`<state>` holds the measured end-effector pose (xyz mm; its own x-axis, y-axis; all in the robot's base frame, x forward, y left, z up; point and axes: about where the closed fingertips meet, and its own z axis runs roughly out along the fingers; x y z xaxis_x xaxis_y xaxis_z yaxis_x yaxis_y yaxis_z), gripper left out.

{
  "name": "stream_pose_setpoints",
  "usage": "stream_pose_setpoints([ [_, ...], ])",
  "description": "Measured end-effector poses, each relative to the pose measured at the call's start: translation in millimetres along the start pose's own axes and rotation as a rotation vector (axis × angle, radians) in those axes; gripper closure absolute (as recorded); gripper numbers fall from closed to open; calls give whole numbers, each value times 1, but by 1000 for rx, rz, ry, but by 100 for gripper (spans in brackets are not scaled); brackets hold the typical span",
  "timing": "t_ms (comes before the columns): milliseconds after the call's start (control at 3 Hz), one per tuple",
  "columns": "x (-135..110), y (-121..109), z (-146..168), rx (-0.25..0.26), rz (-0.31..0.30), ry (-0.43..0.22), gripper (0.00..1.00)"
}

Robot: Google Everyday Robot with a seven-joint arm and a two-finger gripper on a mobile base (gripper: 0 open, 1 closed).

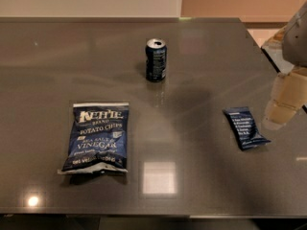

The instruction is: Move rxbar blueberry near blue chip bag

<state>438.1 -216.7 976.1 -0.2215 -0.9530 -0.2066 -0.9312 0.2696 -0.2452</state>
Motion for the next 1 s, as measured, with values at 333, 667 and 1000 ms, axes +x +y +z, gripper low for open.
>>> stream_pose_setpoints([
  [333,0,0,0,0,0,0,0],
  [667,-1,-5,2,-33,21,7,0],
  [1000,-6,-15,19,-74,102,56,0],
])
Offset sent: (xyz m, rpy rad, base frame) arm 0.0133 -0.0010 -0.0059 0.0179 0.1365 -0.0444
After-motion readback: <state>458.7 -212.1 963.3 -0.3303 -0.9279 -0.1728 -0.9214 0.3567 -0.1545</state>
